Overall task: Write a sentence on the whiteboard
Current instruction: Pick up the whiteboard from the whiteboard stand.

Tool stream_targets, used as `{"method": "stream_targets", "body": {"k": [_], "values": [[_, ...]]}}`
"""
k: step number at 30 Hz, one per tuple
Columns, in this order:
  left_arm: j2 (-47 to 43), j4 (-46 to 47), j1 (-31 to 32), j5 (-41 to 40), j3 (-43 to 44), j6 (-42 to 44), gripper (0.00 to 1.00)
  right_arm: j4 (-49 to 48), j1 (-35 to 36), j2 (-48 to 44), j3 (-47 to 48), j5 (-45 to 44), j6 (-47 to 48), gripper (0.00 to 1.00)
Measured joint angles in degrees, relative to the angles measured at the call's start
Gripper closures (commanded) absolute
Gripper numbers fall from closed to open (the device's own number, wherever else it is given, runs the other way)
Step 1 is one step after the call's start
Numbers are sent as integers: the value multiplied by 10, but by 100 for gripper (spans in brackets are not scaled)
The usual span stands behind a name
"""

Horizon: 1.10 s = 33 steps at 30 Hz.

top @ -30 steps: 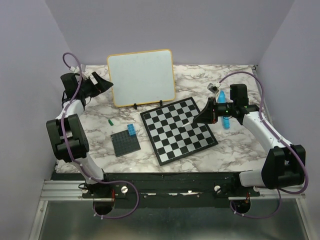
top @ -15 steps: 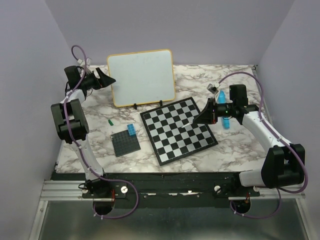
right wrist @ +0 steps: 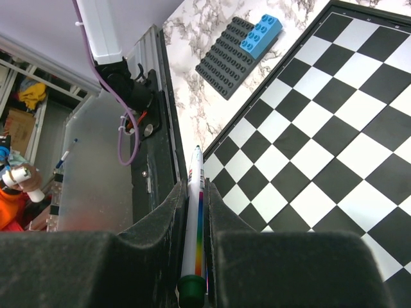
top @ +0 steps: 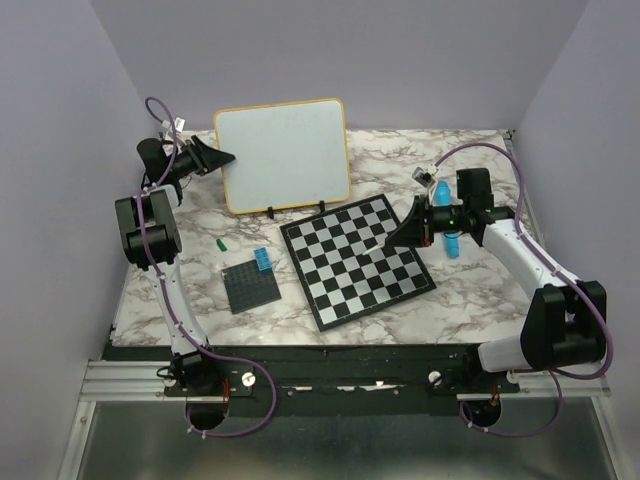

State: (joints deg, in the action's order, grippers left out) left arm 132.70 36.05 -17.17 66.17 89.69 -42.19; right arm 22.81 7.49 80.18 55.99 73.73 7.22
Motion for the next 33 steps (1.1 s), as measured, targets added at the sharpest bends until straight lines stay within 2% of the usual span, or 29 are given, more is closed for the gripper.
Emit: {"method": "stream_targets", "body": {"k": [5, 9, 11, 13, 15, 17, 25, 33], "values": [[42, 138, 7, 19, 46, -119, 41, 2, 0, 7, 0, -1, 3, 100], [50, 175, 17, 23, 70, -156, 48, 4, 0, 8, 0, -2, 3, 99], [50, 180, 22, 24, 77, -162, 62, 5, 0, 8, 1, -2, 4, 100], [51, 179, 25, 25, 81, -163, 66, 5, 0, 8, 1, -2, 4, 100], [52, 176, 26, 26, 81, -162, 86, 5, 0, 8, 1, -2, 4, 100], [54, 173, 26, 30, 81, -168, 100, 5, 0, 8, 1, -3, 4, 99], [53, 209, 34, 42, 89, -237, 100, 5, 0, 8, 2, -4, 4, 100], [53, 313, 34, 43, 92, -307, 100, 5, 0, 8, 2, -4, 4, 99]]}}
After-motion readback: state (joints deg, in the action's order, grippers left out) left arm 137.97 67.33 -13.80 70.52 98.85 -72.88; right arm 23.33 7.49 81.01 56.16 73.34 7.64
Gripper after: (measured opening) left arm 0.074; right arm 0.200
